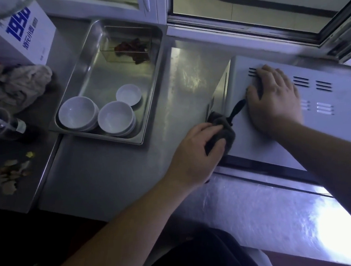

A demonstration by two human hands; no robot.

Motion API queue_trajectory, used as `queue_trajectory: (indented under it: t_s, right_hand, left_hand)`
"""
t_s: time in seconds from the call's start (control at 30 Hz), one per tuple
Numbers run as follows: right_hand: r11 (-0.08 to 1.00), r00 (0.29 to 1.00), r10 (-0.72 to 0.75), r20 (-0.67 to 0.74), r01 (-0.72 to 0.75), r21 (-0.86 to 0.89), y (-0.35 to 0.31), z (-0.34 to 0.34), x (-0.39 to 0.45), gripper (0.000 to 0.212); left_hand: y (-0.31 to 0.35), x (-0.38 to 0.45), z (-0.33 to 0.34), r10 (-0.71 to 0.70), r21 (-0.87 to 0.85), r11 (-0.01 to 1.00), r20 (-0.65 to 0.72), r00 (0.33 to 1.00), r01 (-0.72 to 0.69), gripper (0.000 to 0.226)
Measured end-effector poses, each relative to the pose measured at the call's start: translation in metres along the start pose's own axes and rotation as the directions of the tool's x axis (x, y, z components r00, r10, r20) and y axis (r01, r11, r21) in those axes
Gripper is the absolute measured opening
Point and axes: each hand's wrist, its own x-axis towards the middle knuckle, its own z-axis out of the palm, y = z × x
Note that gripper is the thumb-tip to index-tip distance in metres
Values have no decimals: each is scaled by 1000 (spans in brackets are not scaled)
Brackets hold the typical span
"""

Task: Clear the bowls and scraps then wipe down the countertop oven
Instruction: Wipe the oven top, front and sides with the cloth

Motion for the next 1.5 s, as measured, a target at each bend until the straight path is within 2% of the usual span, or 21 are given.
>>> queue_trajectory:
  t_s: [0.1,0.3,0.43,0.57,0.83,0.93,1.03,1.13,1.23,1.3,1.4,1.5]
  right_hand:
    - [1000,1000,-1,-2,1,2,0,0,0,59]
    - [1000,1000,4,-5,-4,2,1,2,1,59]
    - [1000,1000,9,-3,-9,1,1,2,2,58]
    - [1000,1000,11,-9,-11,0,1,2,2,57]
    - [1000,1000,14,-8,-14,-3,1,2,1,57]
    - [1000,1000,14,-6,-14,-3,1,2,1,57]
    - [1000,1000,11,-2,-11,-4,2,2,2,58]
    - [1000,1000,8,6,-8,-1,2,1,1,58]
    - [1000,1000,5,5,-5,6,2,1,2,58]
    - [1000,1000,4,7,-4,6,2,1,2,58]
    - [1000,1000,8,14,-9,7,1,0,1,58]
    - [1000,1000,11,13,-11,9,0,0,1,58]
  left_hand:
    - [-19,9,13,-1,-89,996,-50,999,-3,37]
    - [-76,15,57,-198,-218,959,-58,978,181,37]
    - [-104,22,75,-352,-126,927,26,936,352,36]
    - [-115,36,75,-445,-26,892,127,886,452,36]
    - [-117,44,69,-558,45,824,234,796,564,35]
    - [-118,45,63,-574,13,804,280,770,594,34]
    - [-107,38,58,-531,-102,821,222,818,561,34]
    - [-77,34,47,-462,-343,804,151,874,485,27]
    - [-50,29,36,-378,-502,777,110,919,379,26]
    - [-36,25,29,-292,-498,822,47,955,276,31]
    - [-25,23,23,-99,-340,938,-63,993,72,35]
    - [-29,34,26,-11,-231,973,-105,994,-13,35]
